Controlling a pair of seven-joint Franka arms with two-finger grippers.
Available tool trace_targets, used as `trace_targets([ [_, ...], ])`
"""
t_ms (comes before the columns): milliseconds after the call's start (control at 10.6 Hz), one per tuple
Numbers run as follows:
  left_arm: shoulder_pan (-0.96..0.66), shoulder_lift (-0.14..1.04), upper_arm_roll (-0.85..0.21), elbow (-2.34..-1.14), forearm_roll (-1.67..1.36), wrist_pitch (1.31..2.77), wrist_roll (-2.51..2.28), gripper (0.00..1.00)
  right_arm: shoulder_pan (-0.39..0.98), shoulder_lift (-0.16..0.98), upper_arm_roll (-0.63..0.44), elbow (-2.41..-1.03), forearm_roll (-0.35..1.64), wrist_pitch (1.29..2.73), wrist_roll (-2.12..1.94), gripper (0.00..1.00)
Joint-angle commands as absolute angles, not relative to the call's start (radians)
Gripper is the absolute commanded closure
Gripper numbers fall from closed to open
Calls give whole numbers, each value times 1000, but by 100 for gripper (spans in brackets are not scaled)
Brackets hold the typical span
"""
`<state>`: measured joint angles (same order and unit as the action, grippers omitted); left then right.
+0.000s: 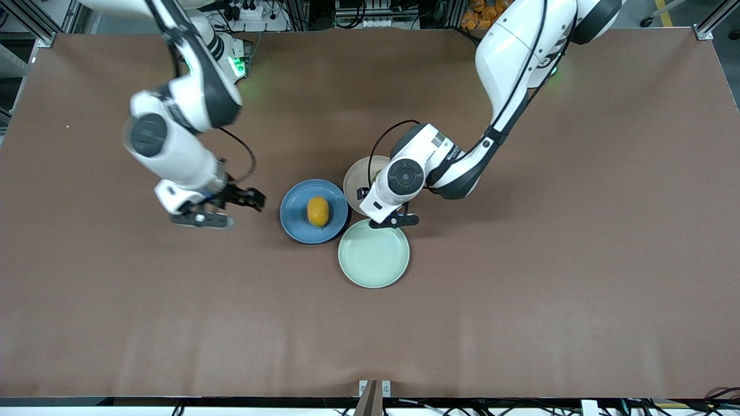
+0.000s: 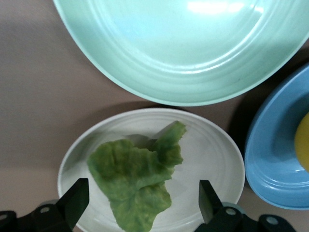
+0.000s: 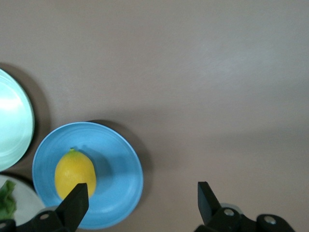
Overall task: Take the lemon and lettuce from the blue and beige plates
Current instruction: 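Reach the right gripper to the lemon while the left gripper reaches the lettuce, then lower and close the right gripper on lemon while the left grips lettuce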
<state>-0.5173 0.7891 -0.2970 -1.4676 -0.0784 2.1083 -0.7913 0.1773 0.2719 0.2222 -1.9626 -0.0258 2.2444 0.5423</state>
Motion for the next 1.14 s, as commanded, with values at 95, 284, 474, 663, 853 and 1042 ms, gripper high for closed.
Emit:
trace_targets([
  [95,-525,796,-287,-1465,-95,2111,-827,0,259,400,235,-1950,-78,2388,734,0],
  [284,-522,796,-285,-1486,-91,2109,-830,0,296,460,235,-1948,-81,2446,808,0],
  [474,-526,804,-285,-1499,-86,2109,-830,0,328,509,238,-1948,-95,2502,882,0],
  [663,-526,804,-285,-1505,-86,2109,-834,0,333,531,253,-1948,-107,2549,902,0],
  [853,-528,802,-285,-1505,-86,2108,-877,22,337,554,264,-1950,-124,2583,904,0],
  [1042,-528,802,-285,-1502,-86,2103,-882,56,337,571,267,-1950,-173,2583,904,24],
])
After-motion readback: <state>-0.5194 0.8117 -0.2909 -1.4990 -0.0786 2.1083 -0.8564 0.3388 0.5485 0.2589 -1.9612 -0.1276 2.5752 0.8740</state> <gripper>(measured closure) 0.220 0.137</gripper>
